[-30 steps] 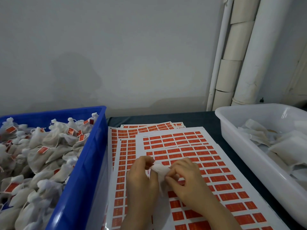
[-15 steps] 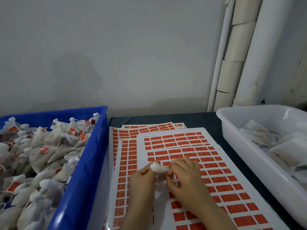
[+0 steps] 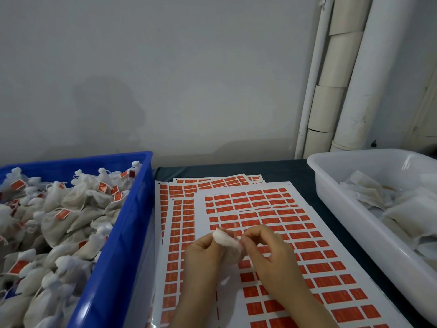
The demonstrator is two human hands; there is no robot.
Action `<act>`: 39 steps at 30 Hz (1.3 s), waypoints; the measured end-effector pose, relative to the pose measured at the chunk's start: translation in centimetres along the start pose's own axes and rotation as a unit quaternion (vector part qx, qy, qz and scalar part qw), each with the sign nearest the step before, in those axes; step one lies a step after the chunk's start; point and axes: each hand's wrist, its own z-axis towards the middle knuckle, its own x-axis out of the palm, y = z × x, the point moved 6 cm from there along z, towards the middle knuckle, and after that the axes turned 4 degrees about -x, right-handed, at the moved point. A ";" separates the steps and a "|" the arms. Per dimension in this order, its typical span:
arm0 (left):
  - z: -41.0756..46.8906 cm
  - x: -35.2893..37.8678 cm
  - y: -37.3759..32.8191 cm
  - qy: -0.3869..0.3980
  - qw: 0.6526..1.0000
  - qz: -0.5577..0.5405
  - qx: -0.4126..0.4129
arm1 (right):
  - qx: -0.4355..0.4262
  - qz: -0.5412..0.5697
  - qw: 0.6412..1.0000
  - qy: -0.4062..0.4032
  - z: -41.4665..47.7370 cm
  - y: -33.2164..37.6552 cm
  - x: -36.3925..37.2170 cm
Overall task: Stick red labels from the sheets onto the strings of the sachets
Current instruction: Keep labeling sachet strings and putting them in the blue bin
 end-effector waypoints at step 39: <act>-0.1 -1.3 0.6 -0.078 0.995 -0.040 0.045 | -0.053 -0.070 0.996 0.033 -0.2 -0.1 2.4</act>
